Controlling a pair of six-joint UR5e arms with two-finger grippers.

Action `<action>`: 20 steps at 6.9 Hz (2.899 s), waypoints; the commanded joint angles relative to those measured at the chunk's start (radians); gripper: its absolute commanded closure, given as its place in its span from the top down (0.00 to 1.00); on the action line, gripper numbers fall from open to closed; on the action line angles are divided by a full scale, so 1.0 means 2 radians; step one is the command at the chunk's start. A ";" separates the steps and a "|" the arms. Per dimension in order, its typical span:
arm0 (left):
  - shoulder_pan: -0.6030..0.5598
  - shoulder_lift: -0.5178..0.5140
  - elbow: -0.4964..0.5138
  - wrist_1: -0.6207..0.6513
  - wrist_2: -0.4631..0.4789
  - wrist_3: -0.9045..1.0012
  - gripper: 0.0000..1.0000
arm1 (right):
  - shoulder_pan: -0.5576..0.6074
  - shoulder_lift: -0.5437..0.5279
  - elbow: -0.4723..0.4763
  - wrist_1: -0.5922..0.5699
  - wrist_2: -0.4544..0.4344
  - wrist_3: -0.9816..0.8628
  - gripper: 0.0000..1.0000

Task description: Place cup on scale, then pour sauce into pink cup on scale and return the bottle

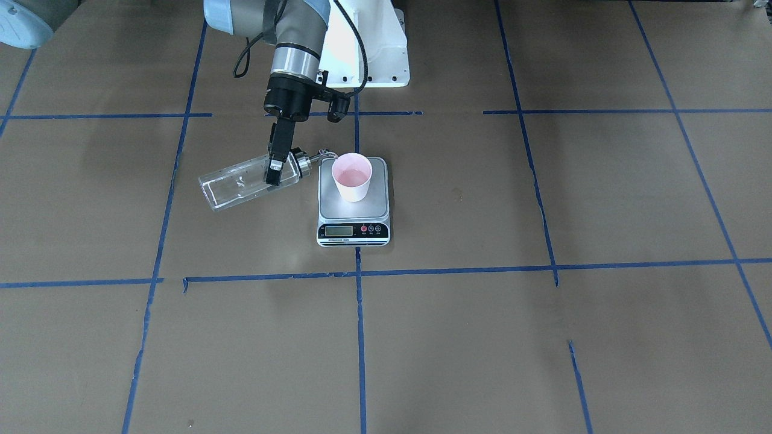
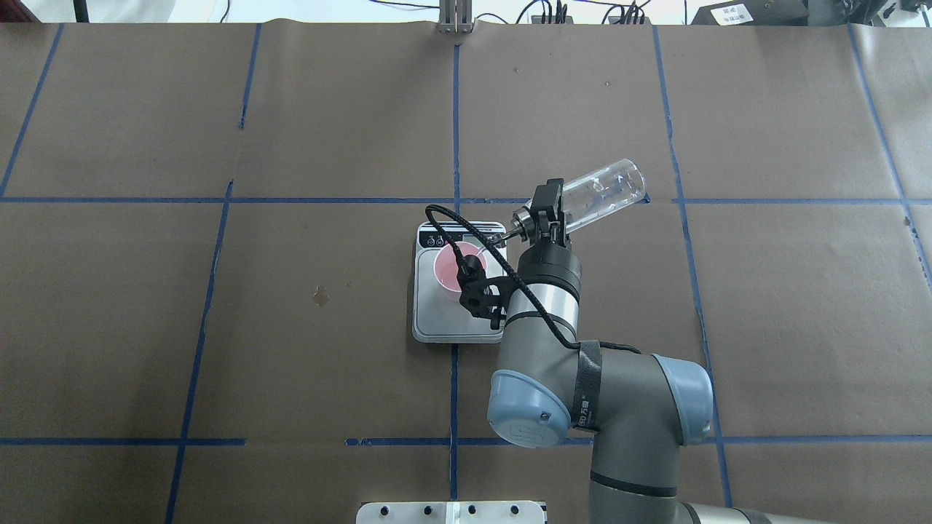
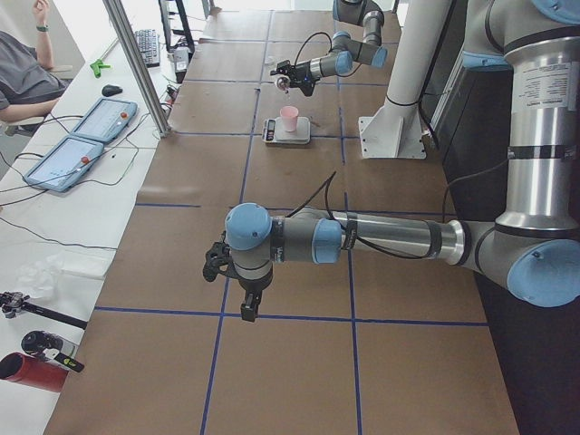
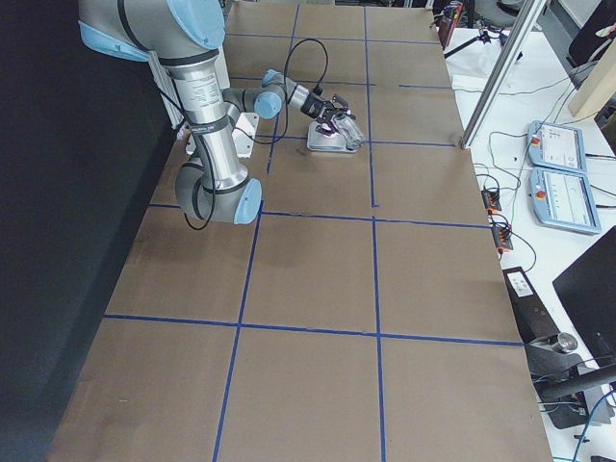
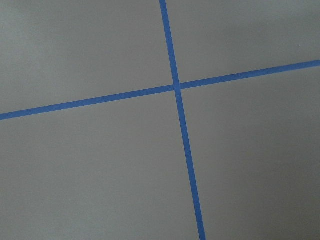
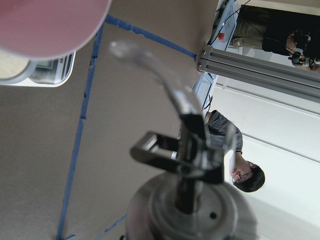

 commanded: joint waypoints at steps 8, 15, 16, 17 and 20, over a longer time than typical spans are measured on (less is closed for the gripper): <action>0.000 0.000 -0.001 0.000 -0.001 0.000 1.00 | -0.001 0.002 0.000 -0.001 -0.026 -0.066 0.00; 0.000 0.000 -0.001 0.000 -0.001 0.000 1.00 | -0.001 0.002 0.001 0.000 -0.026 -0.066 0.00; 0.000 0.000 -0.001 0.000 0.000 0.000 1.00 | 0.000 0.002 0.002 0.004 -0.025 -0.066 0.00; 0.000 0.000 -0.001 0.000 0.000 0.000 1.00 | 0.000 0.003 0.004 0.005 -0.022 -0.058 0.00; 0.000 0.000 -0.001 0.000 0.000 0.000 1.00 | 0.003 0.000 0.008 0.071 0.017 0.049 0.00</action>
